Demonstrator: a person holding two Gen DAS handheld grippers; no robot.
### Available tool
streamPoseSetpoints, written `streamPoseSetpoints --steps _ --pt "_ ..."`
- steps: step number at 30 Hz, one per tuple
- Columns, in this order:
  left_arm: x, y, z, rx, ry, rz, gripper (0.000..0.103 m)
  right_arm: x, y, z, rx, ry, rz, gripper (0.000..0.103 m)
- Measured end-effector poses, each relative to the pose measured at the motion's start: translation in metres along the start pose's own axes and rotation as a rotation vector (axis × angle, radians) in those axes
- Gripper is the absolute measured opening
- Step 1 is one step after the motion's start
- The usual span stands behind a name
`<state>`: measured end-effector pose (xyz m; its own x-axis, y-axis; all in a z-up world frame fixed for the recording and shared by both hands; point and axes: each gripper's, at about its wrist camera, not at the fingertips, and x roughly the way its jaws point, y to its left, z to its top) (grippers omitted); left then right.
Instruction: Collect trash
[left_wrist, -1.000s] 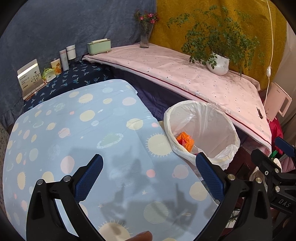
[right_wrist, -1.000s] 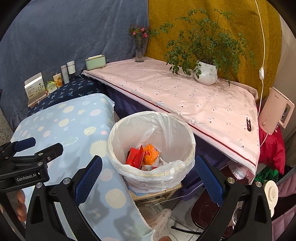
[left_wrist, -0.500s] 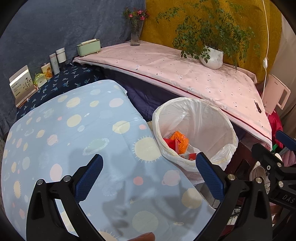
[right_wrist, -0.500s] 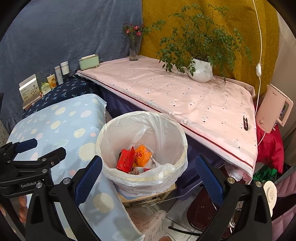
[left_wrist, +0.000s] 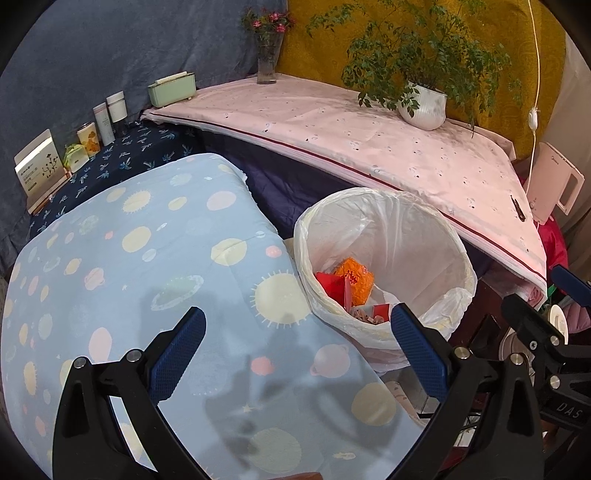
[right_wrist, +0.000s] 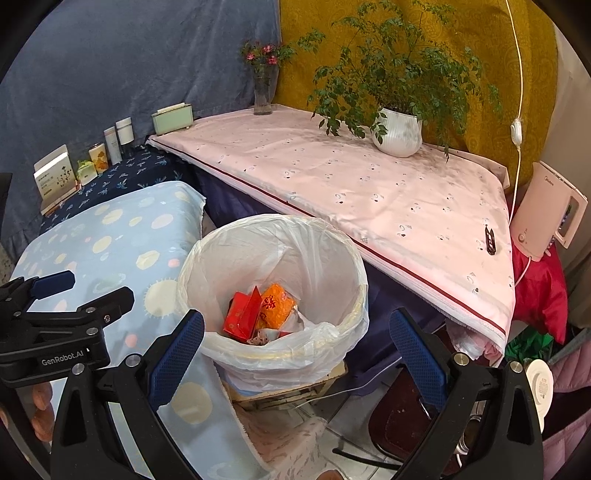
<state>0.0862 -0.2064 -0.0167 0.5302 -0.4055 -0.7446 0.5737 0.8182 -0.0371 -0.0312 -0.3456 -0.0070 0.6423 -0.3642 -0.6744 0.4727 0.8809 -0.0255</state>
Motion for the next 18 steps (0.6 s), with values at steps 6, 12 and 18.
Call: streamPoseSetpoints --steps 6,12,18 --pt "-0.0010 -0.0025 0.0003 -0.003 -0.001 0.006 0.096 0.0000 -0.0003 -0.0003 -0.005 -0.001 -0.001 0.097" --pt "-0.0034 -0.0015 -0.0001 -0.001 -0.005 0.018 0.096 -0.0013 0.0013 0.0000 -0.010 -0.003 0.002 0.097" --pt "-0.0037 -0.0020 0.0002 0.005 -0.005 0.026 0.096 -0.0011 0.0024 -0.0005 -0.011 -0.003 0.003 0.097"
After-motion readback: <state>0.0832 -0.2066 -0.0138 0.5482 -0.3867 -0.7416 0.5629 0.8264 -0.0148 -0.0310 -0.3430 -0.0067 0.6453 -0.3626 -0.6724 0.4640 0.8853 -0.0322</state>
